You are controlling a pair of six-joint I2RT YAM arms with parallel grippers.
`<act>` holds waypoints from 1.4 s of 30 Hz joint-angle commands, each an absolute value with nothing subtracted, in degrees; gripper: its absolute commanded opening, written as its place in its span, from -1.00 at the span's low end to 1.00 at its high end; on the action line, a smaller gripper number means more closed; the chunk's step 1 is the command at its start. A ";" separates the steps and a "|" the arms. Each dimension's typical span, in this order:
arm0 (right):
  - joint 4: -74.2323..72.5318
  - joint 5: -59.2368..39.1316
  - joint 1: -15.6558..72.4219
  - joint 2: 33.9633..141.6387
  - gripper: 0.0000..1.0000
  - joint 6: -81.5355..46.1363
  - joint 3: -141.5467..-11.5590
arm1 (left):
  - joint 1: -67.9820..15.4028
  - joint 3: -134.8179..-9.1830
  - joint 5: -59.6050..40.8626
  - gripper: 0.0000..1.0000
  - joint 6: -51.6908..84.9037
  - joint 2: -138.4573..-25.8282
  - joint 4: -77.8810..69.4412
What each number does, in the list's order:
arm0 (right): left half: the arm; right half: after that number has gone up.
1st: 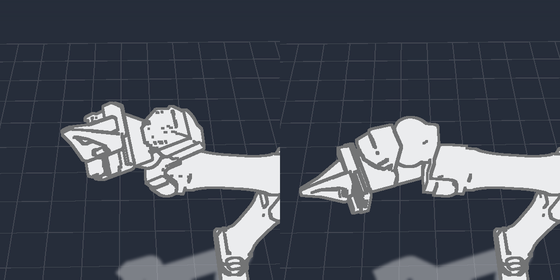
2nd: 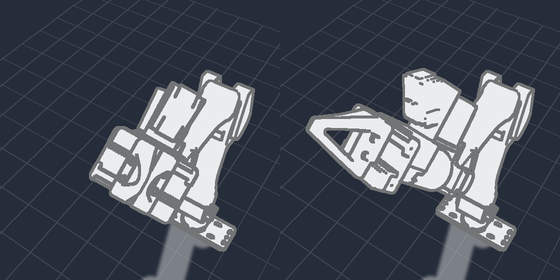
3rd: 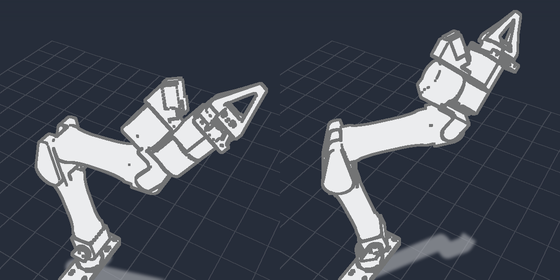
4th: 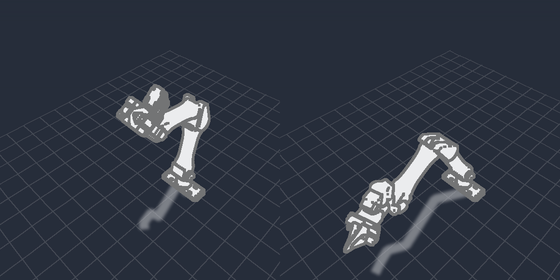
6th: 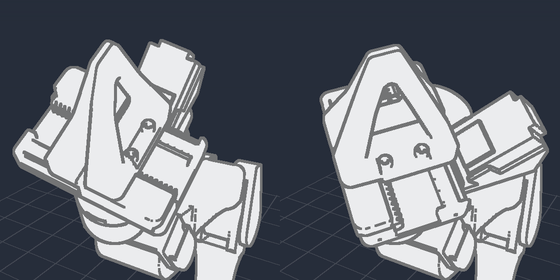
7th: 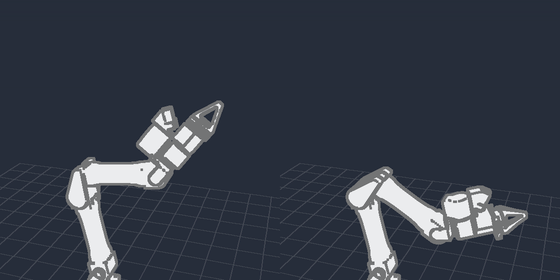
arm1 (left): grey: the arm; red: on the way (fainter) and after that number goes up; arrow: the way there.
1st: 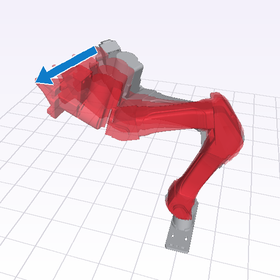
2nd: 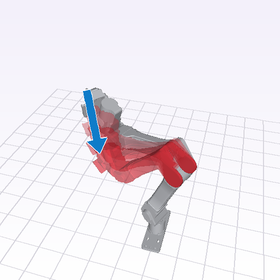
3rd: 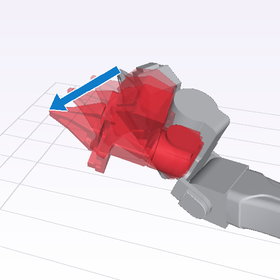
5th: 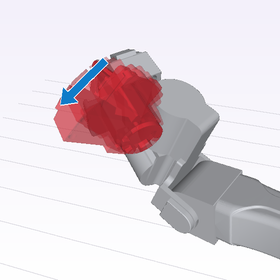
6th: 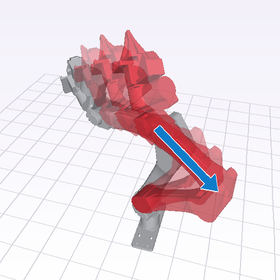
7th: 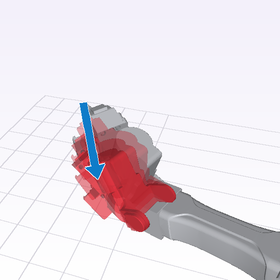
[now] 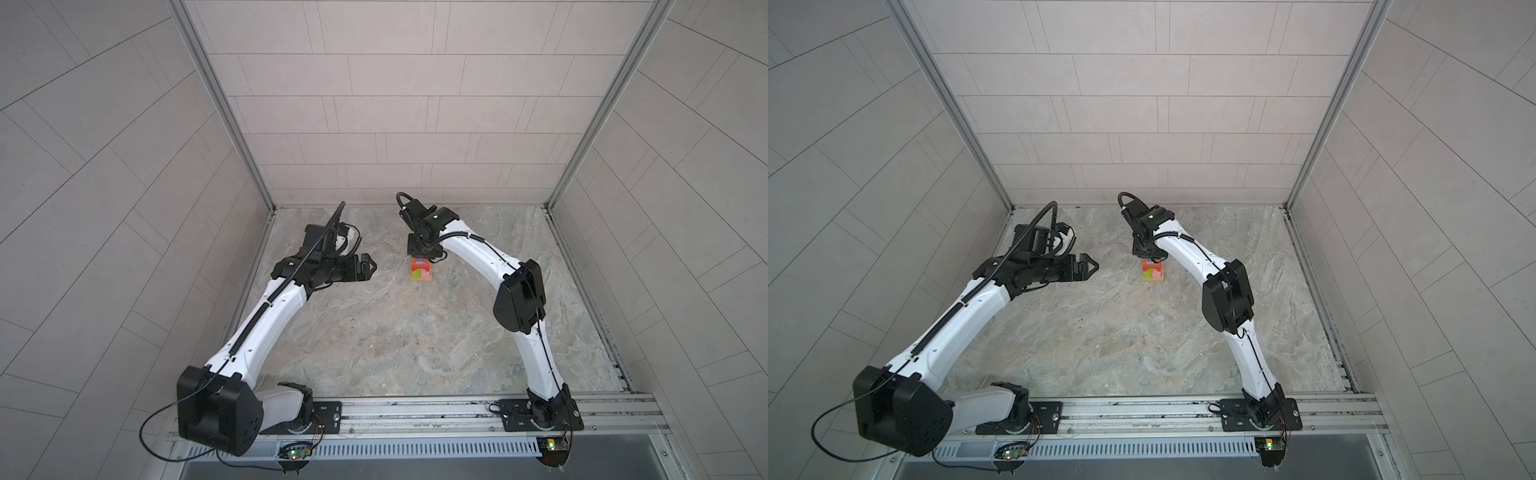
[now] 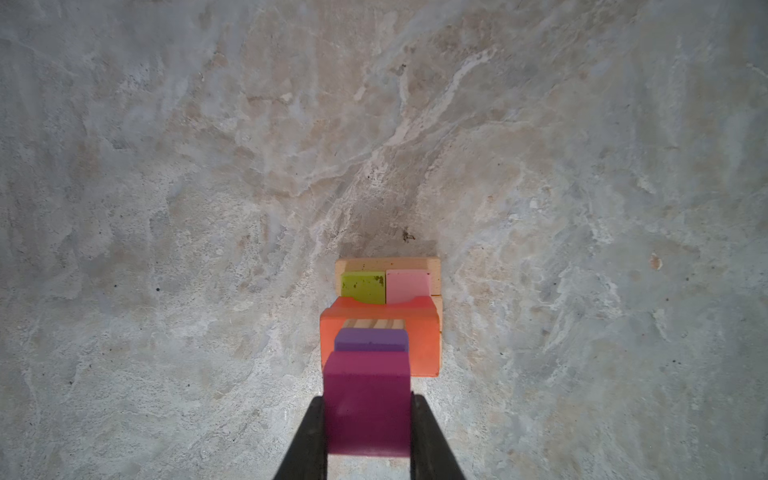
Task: Build the wood block tower
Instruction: 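Lower the magenta cube onto the purple cube atop the tower, then open the right gripper and raise it off the magenta cube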
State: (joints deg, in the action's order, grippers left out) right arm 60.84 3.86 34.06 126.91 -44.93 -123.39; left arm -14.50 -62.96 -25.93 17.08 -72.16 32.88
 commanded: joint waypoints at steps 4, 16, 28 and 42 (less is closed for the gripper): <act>62.14 4.30 33.95 127.62 -0.67 -44.65 -123.07 | -14.33 -62.40 -26.25 0.85 16.96 -71.18 32.64; 62.48 5.08 33.99 127.18 -0.45 -44.74 -123.31 | -14.35 -62.39 -26.24 0.85 17.10 -71.12 32.69; 62.38 5.27 33.96 126.74 -0.04 -44.38 -123.57 | -14.34 -62.37 -26.19 0.85 16.96 -71.17 32.70; 61.55 7.53 34.42 121.52 0.70 -40.05 -122.18 | -14.38 -62.55 -24.68 0.85 16.24 -71.80 33.01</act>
State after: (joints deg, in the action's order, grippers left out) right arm 60.69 4.78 34.13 126.41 -41.89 -123.09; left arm -14.50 -62.96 -25.65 17.04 -72.16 32.91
